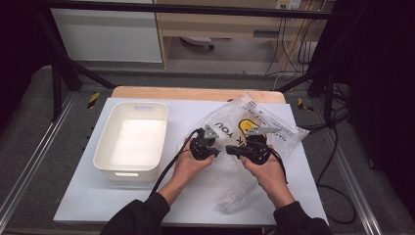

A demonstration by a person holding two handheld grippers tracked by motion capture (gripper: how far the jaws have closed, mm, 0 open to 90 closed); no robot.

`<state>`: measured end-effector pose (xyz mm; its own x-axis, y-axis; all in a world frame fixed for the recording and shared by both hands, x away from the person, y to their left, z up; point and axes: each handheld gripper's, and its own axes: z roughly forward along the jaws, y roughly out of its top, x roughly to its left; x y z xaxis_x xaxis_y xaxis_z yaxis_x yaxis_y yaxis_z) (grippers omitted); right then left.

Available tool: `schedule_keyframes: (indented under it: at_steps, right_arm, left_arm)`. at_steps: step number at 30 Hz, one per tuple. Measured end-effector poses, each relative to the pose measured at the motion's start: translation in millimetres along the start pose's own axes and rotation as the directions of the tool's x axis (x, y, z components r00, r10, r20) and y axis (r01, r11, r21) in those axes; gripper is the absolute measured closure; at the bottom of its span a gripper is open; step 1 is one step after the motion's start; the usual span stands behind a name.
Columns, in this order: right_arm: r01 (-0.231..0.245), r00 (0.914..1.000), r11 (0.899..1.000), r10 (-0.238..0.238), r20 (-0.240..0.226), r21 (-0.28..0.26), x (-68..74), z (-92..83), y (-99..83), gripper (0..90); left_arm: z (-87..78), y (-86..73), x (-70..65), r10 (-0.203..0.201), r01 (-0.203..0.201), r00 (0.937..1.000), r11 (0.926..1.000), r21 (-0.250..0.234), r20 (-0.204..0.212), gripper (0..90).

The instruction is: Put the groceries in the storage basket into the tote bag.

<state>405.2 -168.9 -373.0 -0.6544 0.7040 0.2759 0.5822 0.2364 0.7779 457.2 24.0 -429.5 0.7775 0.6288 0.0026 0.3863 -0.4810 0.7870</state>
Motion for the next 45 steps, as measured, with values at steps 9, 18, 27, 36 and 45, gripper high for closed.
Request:
schedule_keyframes:
  at_steps: [9,18,27,36,45]
  right_arm:
    - [-0.001,1.0,1.0,0.001,-0.001,0.007,-0.3,1.4,-1.1,90.0]
    - [0.0,1.0,1.0,0.0,-0.003,0.01,-1.3,3.0,-2.9,90.0]
    - [-0.008,1.0,1.0,0.008,0.003,0.012,-3.4,3.5,-4.1,90.0]
    - [-0.005,1.0,1.0,0.005,0.001,0.011,-3.4,2.4,-4.1,90.0]
    - [-0.006,1.0,1.0,0.006,0.003,0.016,-3.8,2.5,-4.5,90.0]
  left_arm:
    - [4.5,-1.4,-0.9,0.004,-0.004,1.0,0.9999,-0.013,-0.003,68.7]
    - [7.8,-2.5,-0.5,0.001,-0.001,1.0,0.9997,-0.024,0.0,68.6]
    - [5.8,-1.5,-4.8,0.014,-0.013,0.9998,0.9994,-0.033,0.018,68.7]
    - [8.0,-3.4,-7.7,0.022,-0.02,0.9993,0.9989,-0.043,0.029,68.8]
    - [14.9,-8.9,-4.2,0.022,-0.021,0.9987,0.9994,-0.029,0.046,68.7]
